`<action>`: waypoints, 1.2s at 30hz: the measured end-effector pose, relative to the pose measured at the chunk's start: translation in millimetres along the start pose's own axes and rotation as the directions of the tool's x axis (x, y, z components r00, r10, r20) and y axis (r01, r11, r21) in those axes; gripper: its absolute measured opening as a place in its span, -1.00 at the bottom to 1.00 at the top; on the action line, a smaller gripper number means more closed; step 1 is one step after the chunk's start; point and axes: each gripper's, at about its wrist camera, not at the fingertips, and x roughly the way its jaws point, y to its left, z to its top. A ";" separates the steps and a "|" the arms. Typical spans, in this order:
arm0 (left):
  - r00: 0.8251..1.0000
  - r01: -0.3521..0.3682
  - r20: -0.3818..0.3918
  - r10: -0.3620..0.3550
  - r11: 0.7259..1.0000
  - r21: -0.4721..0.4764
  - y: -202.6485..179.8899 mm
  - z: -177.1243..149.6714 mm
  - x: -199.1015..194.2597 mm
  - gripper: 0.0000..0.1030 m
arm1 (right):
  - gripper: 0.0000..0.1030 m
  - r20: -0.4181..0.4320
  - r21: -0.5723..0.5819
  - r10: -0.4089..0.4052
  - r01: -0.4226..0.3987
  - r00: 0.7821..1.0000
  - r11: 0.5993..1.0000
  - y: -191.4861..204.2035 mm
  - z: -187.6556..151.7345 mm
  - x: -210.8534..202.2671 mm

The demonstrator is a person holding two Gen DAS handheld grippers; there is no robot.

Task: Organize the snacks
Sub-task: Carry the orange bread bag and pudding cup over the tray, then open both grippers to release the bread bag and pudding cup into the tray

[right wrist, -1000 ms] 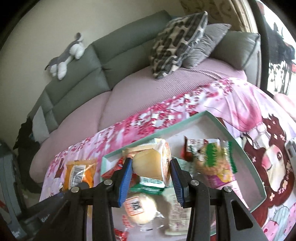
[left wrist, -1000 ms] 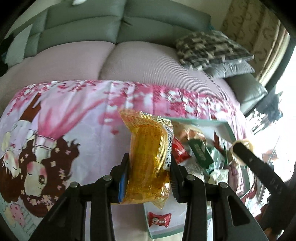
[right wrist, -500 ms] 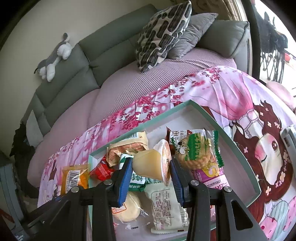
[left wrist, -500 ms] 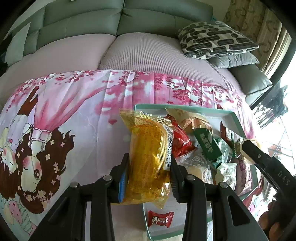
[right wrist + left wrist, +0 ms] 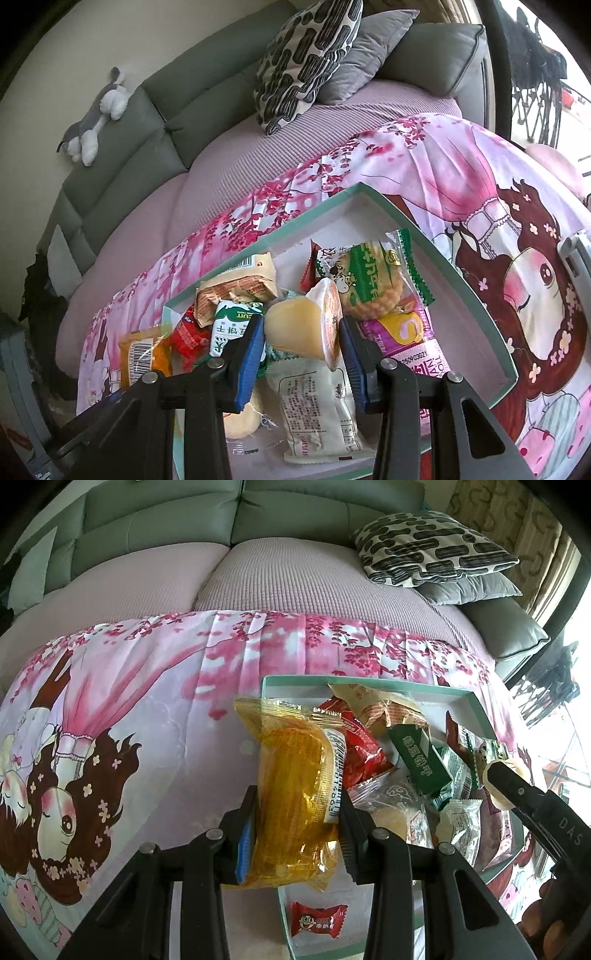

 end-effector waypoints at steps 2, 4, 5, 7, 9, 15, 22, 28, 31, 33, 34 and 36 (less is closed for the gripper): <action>1.000 0.002 0.002 -0.002 1.000 0.008 -2.5 0.0 -1.0 -0.22 | -0.15 0.001 0.002 -0.001 0.001 1.000 1.000 -1.0 -0.1 -0.1; 1.000 0.013 0.002 -0.013 1.000 0.013 -5.3 -0.1 -1.6 -0.21 | -0.15 0.000 0.005 -0.005 0.005 1.000 1.000 -2.1 -0.3 0.0; 1.000 0.018 0.002 -0.018 1.000 0.015 -6.1 -0.1 -1.9 -0.22 | -0.15 -0.001 0.006 -0.005 0.005 1.000 1.000 -2.6 -0.3 0.3; 1.000 0.024 0.000 -0.024 0.999 0.032 -10.8 -0.4 -1.0 -0.22 | -0.15 -0.003 0.008 -0.003 0.003 1.000 1.000 -3.2 -0.6 1.0; 1.000 0.026 -0.009 -0.026 0.999 0.042 -14.6 -1.6 2.0 -0.22 | -0.15 -0.005 0.008 0.000 0.000 1.000 1.000 -2.9 -0.9 2.1; 0.999 0.034 -0.040 -0.032 0.998 0.061 -26.0 -7.3 16.3 -0.22 | -0.15 -0.013 0.006 -0.001 0.001 1.000 1.000 -2.1 -2.2 5.9; 0.999 0.022 -0.029 -0.020 0.996 0.087 -33.2 -8.3 21.1 -0.21 | -0.15 -0.013 -0.018 0.008 -0.009 1.000 1.000 2.9 -2.1 10.3; 0.999 0.024 -0.028 -0.022 0.996 0.087 -32.5 -7.6 25.4 -0.21 | -0.14 -0.030 -0.046 0.010 -0.011 1.000 0.999 7.1 -4.8 24.3; 0.999 0.021 -0.027 -0.018 0.996 0.088 -32.4 -7.6 26.7 -0.21 | -0.14 -0.024 -0.062 -0.003 0.001 1.000 0.998 10.3 -4.5 26.6; 1.000 0.018 -0.027 -0.016 0.996 0.087 -32.1 -7.8 27.8 -0.20 | -0.14 -0.019 -0.076 -0.012 0.011 1.000 0.997 12.5 -4.8 27.9; 1.000 0.017 -0.027 -0.015 0.996 0.085 -31.7 -7.8 28.4 -0.20 | -0.14 -0.018 -0.083 -0.018 0.016 1.000 0.996 13.4 -4.9 28.1; 1.000 0.015 -0.028 -0.013 0.997 0.081 -30.5 -7.7 29.0 -0.19 | -0.14 -0.014 -0.103 -0.032 0.030 0.999 0.994 16.3 -5.3 28.5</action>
